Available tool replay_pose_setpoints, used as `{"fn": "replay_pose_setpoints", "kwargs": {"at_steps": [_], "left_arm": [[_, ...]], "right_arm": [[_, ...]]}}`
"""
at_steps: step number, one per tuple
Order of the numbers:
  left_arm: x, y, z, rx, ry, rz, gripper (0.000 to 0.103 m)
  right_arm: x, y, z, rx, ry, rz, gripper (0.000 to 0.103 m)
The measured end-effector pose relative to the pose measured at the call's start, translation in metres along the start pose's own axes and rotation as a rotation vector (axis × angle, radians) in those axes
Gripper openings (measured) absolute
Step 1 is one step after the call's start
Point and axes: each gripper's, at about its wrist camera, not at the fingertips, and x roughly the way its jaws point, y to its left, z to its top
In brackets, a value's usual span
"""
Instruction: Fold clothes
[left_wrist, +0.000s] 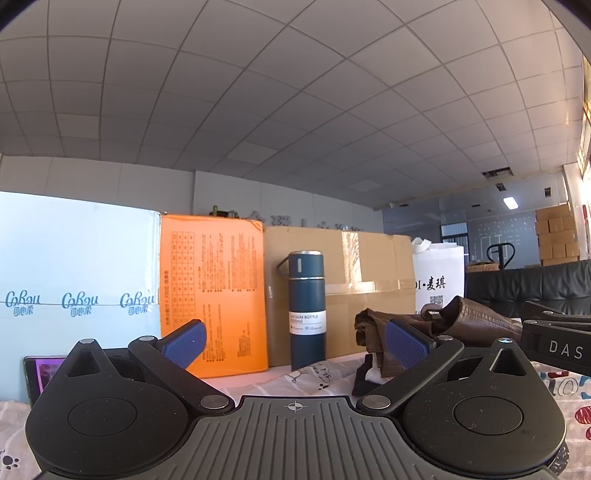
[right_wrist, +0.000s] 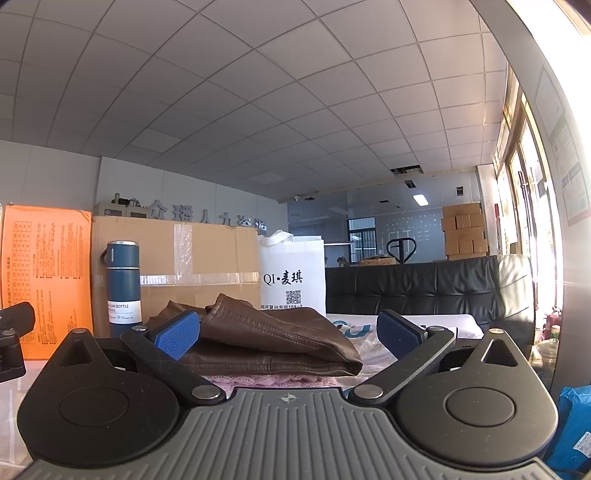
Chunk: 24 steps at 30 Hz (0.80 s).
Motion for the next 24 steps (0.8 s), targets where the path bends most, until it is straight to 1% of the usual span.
{"fn": "replay_pose_setpoints", "kwargs": {"at_steps": [24], "left_arm": [[0.0009,-0.0004,0.0002,-0.006,0.009,-0.002,0.103]], "right_arm": [[-0.0004,-0.0066,0.0001,0.037,0.005,0.021,0.103]]}}
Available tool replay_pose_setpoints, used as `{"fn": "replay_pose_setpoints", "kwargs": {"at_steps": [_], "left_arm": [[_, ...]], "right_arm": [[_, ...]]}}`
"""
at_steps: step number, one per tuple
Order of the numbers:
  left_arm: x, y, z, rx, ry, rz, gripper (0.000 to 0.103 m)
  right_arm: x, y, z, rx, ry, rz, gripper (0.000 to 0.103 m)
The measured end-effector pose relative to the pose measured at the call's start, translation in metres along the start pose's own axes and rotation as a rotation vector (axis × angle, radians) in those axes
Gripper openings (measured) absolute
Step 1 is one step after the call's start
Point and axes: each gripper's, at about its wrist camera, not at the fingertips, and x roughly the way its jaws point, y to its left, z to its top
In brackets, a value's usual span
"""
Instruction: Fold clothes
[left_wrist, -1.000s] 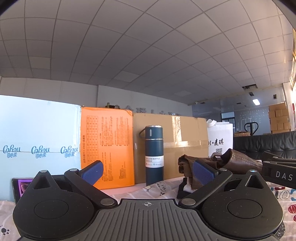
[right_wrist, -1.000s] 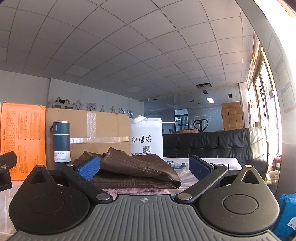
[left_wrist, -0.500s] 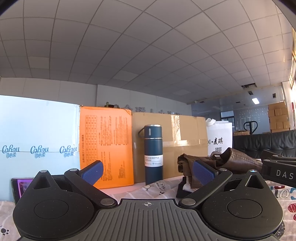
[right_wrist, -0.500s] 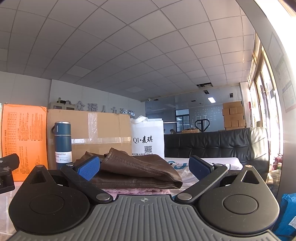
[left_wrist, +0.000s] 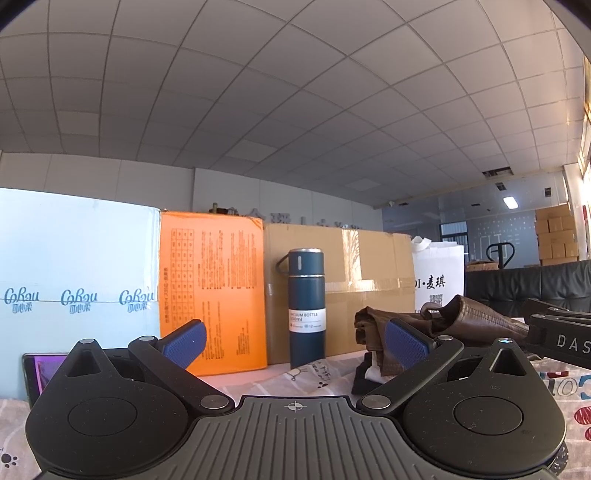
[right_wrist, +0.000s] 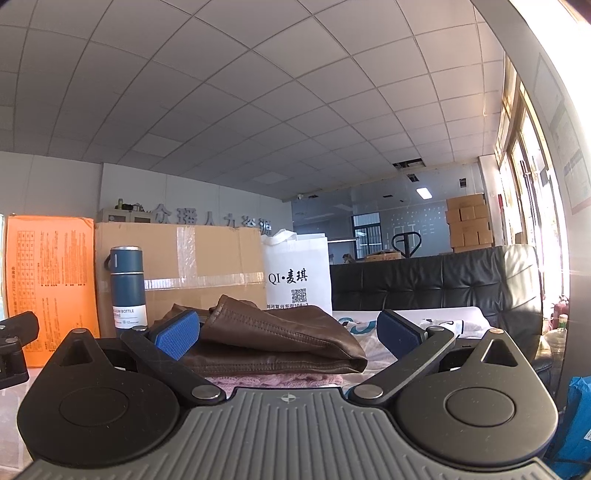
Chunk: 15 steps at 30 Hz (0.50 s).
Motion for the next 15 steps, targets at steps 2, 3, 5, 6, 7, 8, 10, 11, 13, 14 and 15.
{"fn": "replay_pose_setpoints", "kwargs": {"at_steps": [2,3,5,6,7,8,10,11,13,14,15], "left_arm": [[-0.0009,0.0003,0.0001,0.000,-0.001,0.000,0.103],[-0.0011,0.0004,0.0002,0.000,-0.001,0.000,0.103],[-0.0016,0.0003,0.0000,0.001,-0.001,0.000,0.103],[-0.0017,0.0003,0.0001,0.001,-0.001,-0.001,0.103],[-0.0017,0.0002,0.0001,0.001,-0.001,-0.001,0.103],[-0.0017,0.0000,0.0000,0.001,-0.001,-0.001,0.103],[-0.0017,-0.0003,-0.0001,0.002,-0.001,-0.001,0.103],[-0.0017,-0.0003,-0.0001,0.002,-0.001,-0.001,0.103],[-0.0014,-0.0002,0.0001,0.002,-0.001,-0.001,0.103],[-0.0014,-0.0003,0.0000,0.002,-0.001,-0.001,0.103],[-0.0017,-0.0003,0.0001,0.002,-0.002,-0.001,0.103]], "right_arm": [[-0.0004,-0.0002,0.0000,0.000,0.000,0.001,0.103],[-0.0004,-0.0002,0.0000,0.000,0.000,0.001,0.103],[-0.0003,-0.0003,0.0001,0.000,0.001,0.002,0.103],[-0.0002,-0.0004,0.0001,0.000,0.001,0.002,0.103],[-0.0001,-0.0005,0.0002,0.001,0.001,0.002,0.103],[-0.0001,-0.0005,0.0003,0.001,0.001,0.002,0.103],[-0.0005,-0.0009,0.0002,0.002,0.001,0.002,0.103],[-0.0008,-0.0011,0.0001,0.003,0.001,0.002,0.103],[-0.0012,-0.0014,0.0001,0.004,0.000,0.001,0.103],[-0.0013,-0.0015,0.0000,0.004,0.000,0.001,0.103],[-0.0013,-0.0016,0.0000,0.004,0.000,0.001,0.103]]}}
